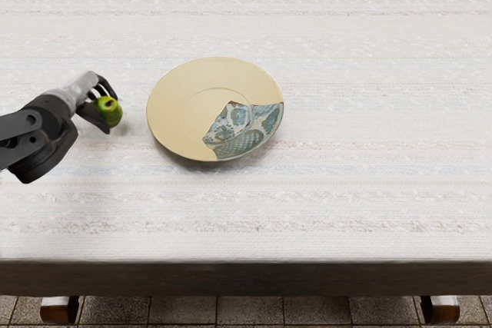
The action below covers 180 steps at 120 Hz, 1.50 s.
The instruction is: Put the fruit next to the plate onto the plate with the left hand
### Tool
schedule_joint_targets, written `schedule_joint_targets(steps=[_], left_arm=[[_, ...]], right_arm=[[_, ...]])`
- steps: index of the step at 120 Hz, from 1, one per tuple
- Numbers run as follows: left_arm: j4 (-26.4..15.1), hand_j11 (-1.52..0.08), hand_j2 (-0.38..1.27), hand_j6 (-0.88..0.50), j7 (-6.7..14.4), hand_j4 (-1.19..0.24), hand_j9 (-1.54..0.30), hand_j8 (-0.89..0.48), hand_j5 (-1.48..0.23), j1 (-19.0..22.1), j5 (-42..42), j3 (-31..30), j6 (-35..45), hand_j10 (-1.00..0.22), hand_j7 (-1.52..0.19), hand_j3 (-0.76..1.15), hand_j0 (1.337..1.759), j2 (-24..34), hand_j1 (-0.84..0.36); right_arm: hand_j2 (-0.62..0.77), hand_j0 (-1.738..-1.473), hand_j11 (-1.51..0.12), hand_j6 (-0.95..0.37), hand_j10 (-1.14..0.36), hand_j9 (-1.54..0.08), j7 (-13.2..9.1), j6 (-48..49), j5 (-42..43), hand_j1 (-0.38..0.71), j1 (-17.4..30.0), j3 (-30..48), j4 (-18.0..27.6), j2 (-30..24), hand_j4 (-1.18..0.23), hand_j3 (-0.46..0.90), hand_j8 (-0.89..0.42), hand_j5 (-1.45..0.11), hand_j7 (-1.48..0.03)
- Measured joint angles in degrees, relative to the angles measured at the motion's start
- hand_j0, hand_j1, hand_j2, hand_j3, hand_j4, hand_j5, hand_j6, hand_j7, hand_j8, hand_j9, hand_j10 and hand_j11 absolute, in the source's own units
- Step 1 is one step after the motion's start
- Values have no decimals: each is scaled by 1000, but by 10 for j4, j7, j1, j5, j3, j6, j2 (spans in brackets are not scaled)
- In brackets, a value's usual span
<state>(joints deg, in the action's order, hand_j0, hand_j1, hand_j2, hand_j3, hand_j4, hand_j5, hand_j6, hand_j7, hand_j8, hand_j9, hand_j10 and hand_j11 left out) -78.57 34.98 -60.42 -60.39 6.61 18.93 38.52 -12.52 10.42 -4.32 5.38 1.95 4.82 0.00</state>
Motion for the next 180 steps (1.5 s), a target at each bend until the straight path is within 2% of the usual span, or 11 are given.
schedule_joint_targets(steps=[14, 35, 62, 103, 134, 135, 157, 159, 162, 163, 180], left_arm=[[-38, -900, 470, -311, 0, -542, -893, -358, -927, -9, 3, 4, 0, -579, -907, 0, 1655, 25, -305], [-67, -903, 498, -314, 0, -535, -891, -347, -933, -23, 8, 8, -2, -572, -912, 0, 1655, 40, -320], [-87, -900, 499, -350, 0, -575, -897, -380, -927, -51, 9, 15, -15, -601, -918, 0, 1655, 44, -297], [-94, -912, 495, -338, 0, -574, -906, -383, -963, -73, 11, 74, -92, -609, -942, 0, 1656, 32, -285], [-94, -948, 551, -307, 0, -531, -940, -359, -1006, -80, 14, 105, -132, -604, -959, 0, 1655, -26, -320], [-94, -949, 555, -344, 0, -537, -942, -360, -996, -80, 15, 106, -132, -603, -961, 0, 1655, -28, -319], [-90, -965, 566, -286, 0, -518, -952, -342, -1012, -80, 28, 120, -150, -595, -976, 0, 1654, -67, -336], [-89, -967, 568, -325, 0, -522, -954, -343, -1004, -80, 28, 120, -150, -594, -978, 0, 1654, -71, -335], [-86, -970, 566, -286, 0, -521, -956, -341, -1011, -80, 29, 121, -152, -597, -980, 0, 1654, -78, -334], [-85, -971, 567, -329, 0, -526, -958, -342, -1000, -80, 30, 121, -151, -595, -982, 0, 1654, -80, -332], [-56, -975, 555, -283, 0, -514, -959, -338, -1018, -79, 30, 123, -155, -588, -982, 0, 1654, -112, -336]], right_arm=[[0, -1658, 0, 0, 0, 0, 0, 0, 0, -349, 0, 0, 0, 0, 0, 0, 0, 0, 0], [0, -1658, 0, 0, 0, 0, 0, 0, 0, -349, 0, 0, 0, 0, 0, 0, 0, 0, 0], [0, -1658, 0, 0, 0, 0, 0, 0, 0, -349, 0, 0, 0, 0, 0, 0, 0, 0, 0], [0, -1658, 0, 0, 0, 0, 0, 0, 0, -349, 0, 0, 0, 0, 0, 0, 0, 0, 0], [0, -1658, 0, 0, 0, 0, 0, 0, 0, -349, 1, 0, 0, 0, 0, 0, 0, 0, 0], [0, -1658, 0, 0, 0, 0, 0, 0, 0, -349, 1, 0, 0, 0, 0, 0, 0, 0, 0], [0, -1658, 0, 0, 0, 0, 0, 0, 0, -349, 1, 0, 0, 0, 0, 0, 0, 0, 0], [0, -1658, 0, 0, 0, 0, 0, 0, 0, -349, 1, 0, 0, 0, 0, 0, 0, 0, 0], [0, -1658, 0, 0, 0, 0, 0, 0, 0, -349, 1, 0, 0, 0, 0, 0, 0, 0, 0], [0, -1658, 0, 0, 0, 0, 0, 0, 0, -349, 1, 0, 0, 0, 0, 0, 0, 0, 0], [0, -1658, 0, 0, 0, 0, 0, 0, 0, -349, 1, 0, 0, 0, 0, 0, 0, 0, 0]])
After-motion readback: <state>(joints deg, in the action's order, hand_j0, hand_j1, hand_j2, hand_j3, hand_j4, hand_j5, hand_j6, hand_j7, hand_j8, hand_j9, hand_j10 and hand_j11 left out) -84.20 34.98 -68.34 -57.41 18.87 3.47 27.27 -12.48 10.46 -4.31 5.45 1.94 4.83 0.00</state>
